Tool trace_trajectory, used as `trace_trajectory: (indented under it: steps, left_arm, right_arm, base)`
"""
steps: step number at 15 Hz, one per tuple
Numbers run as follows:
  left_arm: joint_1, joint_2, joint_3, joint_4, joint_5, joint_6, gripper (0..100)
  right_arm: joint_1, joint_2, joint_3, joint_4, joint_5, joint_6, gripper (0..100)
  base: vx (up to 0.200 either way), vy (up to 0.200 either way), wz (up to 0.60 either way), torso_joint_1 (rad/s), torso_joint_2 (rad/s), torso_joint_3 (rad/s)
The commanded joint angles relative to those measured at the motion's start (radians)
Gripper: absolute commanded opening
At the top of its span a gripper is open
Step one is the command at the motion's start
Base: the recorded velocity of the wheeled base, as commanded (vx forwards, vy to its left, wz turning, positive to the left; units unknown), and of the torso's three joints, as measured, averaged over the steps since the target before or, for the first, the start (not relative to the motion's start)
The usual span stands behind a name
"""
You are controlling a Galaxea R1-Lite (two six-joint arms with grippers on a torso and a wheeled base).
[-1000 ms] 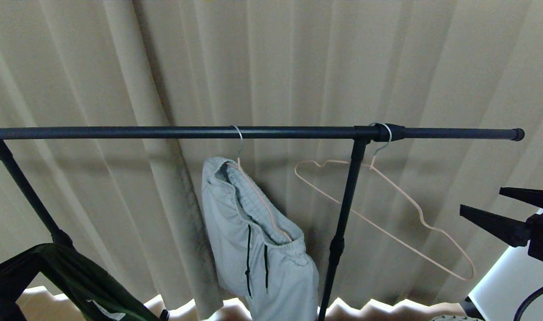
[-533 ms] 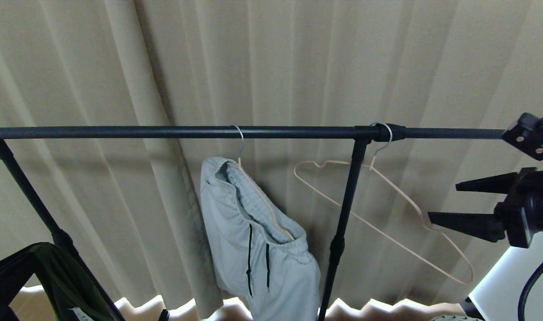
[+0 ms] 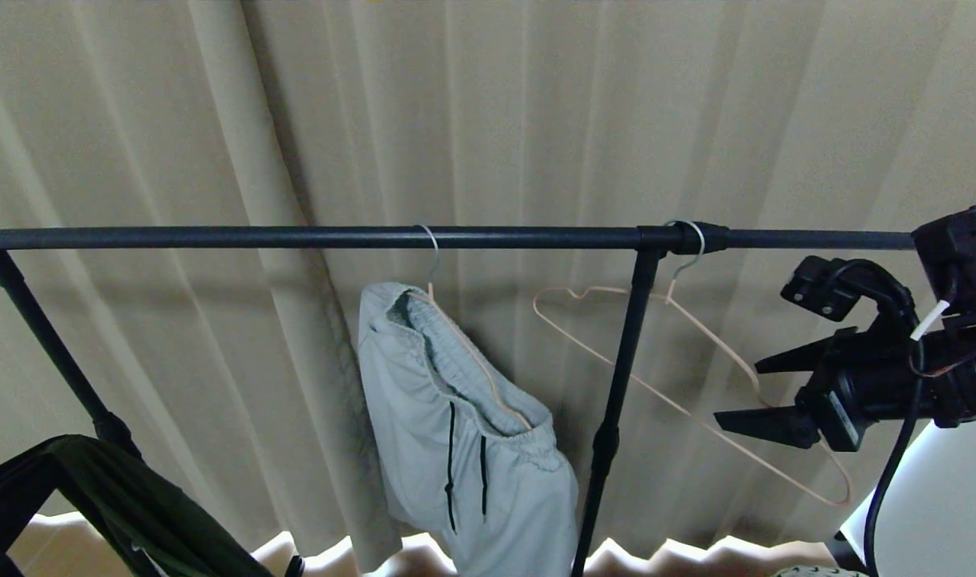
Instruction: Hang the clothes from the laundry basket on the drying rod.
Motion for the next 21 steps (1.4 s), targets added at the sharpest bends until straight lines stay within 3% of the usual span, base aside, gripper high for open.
trace_trajectory:
  steps: [1, 12, 13, 21]
  left_arm:
    - [-0.001, -0.001, 0.001, -0.001, 0.0, 0.0, 0]
    - [-0.001, -0.005, 0.001, 0.001, 0.001, 0.001, 0]
    - [-0.001, -0.015, 0.001, 0.001, 0.001, 0.017, 0]
    - [-0.001, -0.016, 0.0, 0.001, 0.001, 0.02, 0]
  right_arm:
    - [-0.001, 0.045, -0.002, 0.0, 0.0, 0.001, 100]
    - [-0.001, 0.117, -0.02, -0.064, 0.006, -0.001, 100]
    - [-0.001, 0.128, -0.014, -0.072, 0.006, -0.002, 0]
    - [0.001, 0.092, -0.01, -0.072, 0.011, 0.001, 0]
  base:
    - [0.0, 0.0, 0.0, 0.0, 0.0, 0.0]
    - [0.0, 0.0, 0.0, 0.0, 0.0, 0.0]
    - [0.0, 0.0, 0.0, 0.0, 0.0, 0.0]
    - [0.0, 0.0, 0.0, 0.0, 0.0, 0.0]
